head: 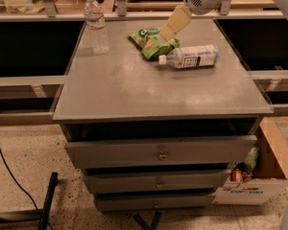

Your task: Pick green rice chip bag

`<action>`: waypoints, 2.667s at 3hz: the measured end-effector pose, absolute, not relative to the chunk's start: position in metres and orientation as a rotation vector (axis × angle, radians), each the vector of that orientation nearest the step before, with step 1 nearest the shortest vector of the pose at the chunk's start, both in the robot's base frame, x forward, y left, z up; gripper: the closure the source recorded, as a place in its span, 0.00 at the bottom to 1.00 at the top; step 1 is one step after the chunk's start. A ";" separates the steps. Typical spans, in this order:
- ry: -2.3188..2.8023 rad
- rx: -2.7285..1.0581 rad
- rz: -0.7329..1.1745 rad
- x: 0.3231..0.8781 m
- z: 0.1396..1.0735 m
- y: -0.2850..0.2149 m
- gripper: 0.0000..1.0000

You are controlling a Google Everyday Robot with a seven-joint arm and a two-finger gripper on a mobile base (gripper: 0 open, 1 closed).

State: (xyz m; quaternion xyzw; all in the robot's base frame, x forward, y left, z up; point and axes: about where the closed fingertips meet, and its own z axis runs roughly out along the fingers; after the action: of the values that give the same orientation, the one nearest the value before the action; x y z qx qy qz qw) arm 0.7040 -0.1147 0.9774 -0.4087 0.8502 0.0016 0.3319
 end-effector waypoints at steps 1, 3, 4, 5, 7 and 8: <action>2.213 -1.032 -0.019 0.723 0.972 -0.110 0.00; 2.193 -0.914 -0.015 0.769 0.955 -0.113 0.00; 2.186 -0.861 -0.016 0.792 0.946 -0.113 0.00; 2.180 -0.827 0.003 0.812 0.933 -0.107 0.00; 2.194 -0.766 0.074 0.841 0.907 -0.083 0.00; 2.211 -0.746 0.100 0.849 0.895 -0.074 0.00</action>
Offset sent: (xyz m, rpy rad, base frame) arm 0.0718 0.0047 -0.0149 0.0510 -0.1022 -0.0836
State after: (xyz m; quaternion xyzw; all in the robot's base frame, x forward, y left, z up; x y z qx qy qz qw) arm 0.8493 -0.0743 0.8950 -0.2937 0.8708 0.0394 0.3923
